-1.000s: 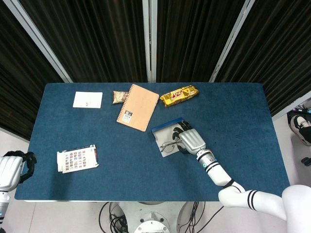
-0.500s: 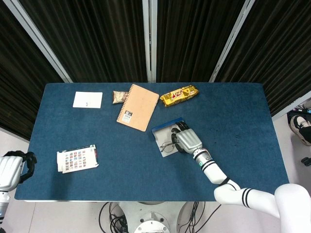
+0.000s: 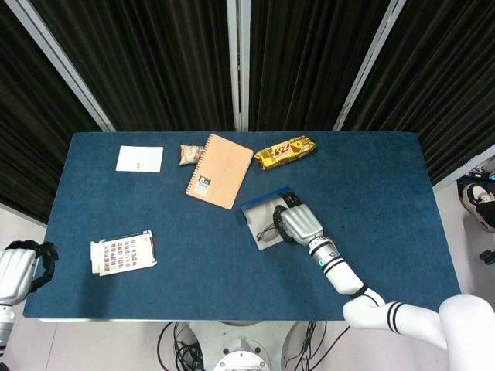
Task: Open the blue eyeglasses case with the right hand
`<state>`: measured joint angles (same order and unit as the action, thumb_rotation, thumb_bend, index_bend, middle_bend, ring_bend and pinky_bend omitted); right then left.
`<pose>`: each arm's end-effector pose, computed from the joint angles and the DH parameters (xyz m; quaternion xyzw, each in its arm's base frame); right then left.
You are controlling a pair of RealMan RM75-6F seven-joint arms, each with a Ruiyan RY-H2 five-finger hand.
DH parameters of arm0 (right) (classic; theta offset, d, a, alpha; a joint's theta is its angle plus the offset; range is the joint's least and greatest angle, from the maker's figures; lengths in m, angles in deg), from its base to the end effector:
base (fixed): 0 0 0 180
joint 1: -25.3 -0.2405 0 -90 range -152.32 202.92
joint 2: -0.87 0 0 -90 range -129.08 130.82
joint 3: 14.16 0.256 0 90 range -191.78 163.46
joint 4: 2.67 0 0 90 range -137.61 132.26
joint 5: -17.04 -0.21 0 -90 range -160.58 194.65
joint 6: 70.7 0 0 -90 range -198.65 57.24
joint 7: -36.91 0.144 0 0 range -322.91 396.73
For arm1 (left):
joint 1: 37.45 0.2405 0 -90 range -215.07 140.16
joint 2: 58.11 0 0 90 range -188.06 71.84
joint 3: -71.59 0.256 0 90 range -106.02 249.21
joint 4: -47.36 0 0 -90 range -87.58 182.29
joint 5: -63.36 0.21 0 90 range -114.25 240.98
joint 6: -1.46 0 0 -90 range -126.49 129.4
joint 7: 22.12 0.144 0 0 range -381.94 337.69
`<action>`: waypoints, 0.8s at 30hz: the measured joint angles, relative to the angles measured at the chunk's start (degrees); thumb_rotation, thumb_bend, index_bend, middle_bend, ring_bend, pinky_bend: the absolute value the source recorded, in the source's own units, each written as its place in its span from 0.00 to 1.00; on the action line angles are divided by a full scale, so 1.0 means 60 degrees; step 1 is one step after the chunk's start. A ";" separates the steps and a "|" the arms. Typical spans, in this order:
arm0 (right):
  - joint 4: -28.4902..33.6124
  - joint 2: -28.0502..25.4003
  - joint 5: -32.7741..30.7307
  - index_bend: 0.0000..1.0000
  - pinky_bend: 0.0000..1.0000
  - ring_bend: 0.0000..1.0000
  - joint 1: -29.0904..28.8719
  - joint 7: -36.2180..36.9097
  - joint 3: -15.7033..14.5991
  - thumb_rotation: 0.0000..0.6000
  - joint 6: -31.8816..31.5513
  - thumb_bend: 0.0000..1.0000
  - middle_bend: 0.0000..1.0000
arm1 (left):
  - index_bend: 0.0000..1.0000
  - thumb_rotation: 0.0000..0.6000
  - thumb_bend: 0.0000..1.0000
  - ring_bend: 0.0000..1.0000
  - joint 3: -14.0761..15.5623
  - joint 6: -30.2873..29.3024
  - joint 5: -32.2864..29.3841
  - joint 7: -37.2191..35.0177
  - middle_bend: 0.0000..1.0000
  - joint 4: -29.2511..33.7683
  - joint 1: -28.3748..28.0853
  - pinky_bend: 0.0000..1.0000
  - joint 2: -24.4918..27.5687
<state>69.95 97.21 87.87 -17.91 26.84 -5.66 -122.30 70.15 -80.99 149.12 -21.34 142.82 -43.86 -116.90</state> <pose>-0.1553 -0.3462 -0.0559 0.7582 -0.3848 0.3702 0.3741 -0.3074 0.1835 0.1747 -0.6205 -0.3841 -0.3605 0.5809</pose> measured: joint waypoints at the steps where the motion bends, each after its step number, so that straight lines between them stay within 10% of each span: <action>1: 0.0150 -0.0116 0.0154 0.73 0.00 0.00 0.0043 0.0038 -0.0045 1.00 -0.0103 0.44 0.32 | 0.66 1.00 0.58 0.46 0.0000 0.0003 -0.0001 0.0010 0.65 0.0000 -0.0002 0.42 -0.0001; 16: 0.1784 -0.0769 0.2491 0.67 0.00 0.00 -0.0675 0.0443 -0.0647 1.00 0.0236 0.36 0.29 | 0.66 1.00 0.58 0.46 -0.0007 -0.0017 -0.0025 0.0122 0.65 0.0012 0.0008 0.41 -0.0023; 24: 0.1614 -0.0160 0.2127 0.03 0.00 0.00 -0.1179 -0.0825 -0.0627 1.00 0.1121 0.34 0.07 | 0.66 1.00 0.58 0.46 -0.0009 -0.0008 -0.0023 0.0061 0.65 -0.0013 0.0005 0.41 -0.0018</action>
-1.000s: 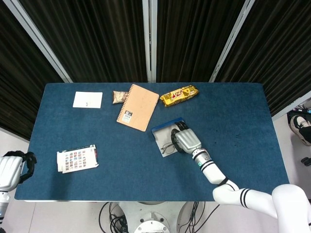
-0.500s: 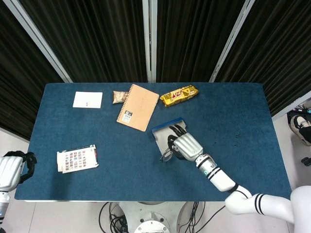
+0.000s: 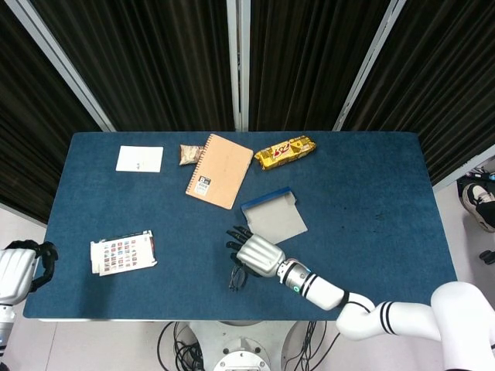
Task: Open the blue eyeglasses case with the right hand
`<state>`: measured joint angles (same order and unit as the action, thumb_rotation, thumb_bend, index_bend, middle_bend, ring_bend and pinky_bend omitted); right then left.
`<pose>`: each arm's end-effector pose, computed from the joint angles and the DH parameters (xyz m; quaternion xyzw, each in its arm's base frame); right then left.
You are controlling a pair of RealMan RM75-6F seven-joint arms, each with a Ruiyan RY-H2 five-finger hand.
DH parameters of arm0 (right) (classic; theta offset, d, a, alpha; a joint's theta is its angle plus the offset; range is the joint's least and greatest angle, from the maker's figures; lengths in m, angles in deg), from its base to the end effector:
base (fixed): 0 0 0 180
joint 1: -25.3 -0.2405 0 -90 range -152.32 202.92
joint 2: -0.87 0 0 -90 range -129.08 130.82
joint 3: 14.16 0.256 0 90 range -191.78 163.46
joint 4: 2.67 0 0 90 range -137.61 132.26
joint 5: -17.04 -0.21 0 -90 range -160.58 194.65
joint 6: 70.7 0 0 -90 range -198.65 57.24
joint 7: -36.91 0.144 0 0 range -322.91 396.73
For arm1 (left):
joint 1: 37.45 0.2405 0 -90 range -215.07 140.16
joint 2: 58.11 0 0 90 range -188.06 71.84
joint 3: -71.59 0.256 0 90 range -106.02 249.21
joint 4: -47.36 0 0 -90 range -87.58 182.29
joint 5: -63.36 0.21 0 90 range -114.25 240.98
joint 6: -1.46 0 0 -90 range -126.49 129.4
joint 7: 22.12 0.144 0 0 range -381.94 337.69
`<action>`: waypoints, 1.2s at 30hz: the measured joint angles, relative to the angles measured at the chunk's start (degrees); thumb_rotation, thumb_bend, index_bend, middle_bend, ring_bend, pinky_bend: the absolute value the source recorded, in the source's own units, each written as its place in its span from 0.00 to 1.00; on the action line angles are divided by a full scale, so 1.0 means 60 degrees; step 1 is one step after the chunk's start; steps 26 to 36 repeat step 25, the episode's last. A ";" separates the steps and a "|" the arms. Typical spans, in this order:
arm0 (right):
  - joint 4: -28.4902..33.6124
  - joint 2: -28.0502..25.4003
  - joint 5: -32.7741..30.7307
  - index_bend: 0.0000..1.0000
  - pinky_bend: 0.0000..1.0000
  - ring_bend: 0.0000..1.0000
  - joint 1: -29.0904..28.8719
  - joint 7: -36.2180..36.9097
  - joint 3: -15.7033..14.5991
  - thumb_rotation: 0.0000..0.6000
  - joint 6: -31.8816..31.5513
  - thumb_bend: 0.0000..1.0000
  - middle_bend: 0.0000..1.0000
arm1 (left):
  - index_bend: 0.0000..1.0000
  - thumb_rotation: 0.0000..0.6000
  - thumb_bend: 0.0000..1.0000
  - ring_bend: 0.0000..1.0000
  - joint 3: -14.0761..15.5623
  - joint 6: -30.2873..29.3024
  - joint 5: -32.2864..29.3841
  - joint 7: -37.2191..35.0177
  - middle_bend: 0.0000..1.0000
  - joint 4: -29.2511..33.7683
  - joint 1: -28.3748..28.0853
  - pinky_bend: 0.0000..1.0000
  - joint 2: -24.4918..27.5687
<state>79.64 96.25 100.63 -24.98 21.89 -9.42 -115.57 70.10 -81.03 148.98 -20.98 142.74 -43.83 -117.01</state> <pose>-0.0818 -0.2957 -0.0855 0.8741 -0.2417 0.3543 0.2280 -0.3079 0.1836 0.1745 -0.6205 -0.3826 -0.3588 0.5829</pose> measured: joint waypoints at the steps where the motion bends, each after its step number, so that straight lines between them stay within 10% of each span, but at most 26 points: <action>1: 0.0064 -0.0018 -0.0102 0.00 0.00 0.00 0.0005 -0.0122 0.0010 1.00 0.0005 0.34 0.04 | 0.66 1.00 0.58 0.46 0.0000 0.0000 0.0004 -0.0005 0.65 -0.0003 -0.0001 0.41 0.0001; 13: 0.1944 -0.2206 -0.0379 0.00 0.00 0.00 0.1740 -0.0393 -0.0061 1.00 -0.2699 0.33 0.03 | 0.66 1.00 0.58 0.46 0.0010 -0.0029 0.0031 0.0069 0.65 0.0011 0.0008 0.41 -0.0012; 25: 0.3561 -0.5133 0.0032 0.00 0.00 0.00 0.5229 0.0439 -0.1269 1.00 -0.6538 0.31 0.04 | 0.66 1.00 0.58 0.46 0.0015 -0.0064 0.0040 0.0194 0.65 0.0027 0.0025 0.41 -0.0028; 36: 0.3561 -0.5133 0.0032 0.00 0.00 0.00 0.5229 0.0439 -0.1269 1.00 -0.6538 0.31 0.04 | 0.66 1.00 0.58 0.46 0.0015 -0.0064 0.0040 0.0194 0.65 0.0027 0.0025 0.41 -0.0028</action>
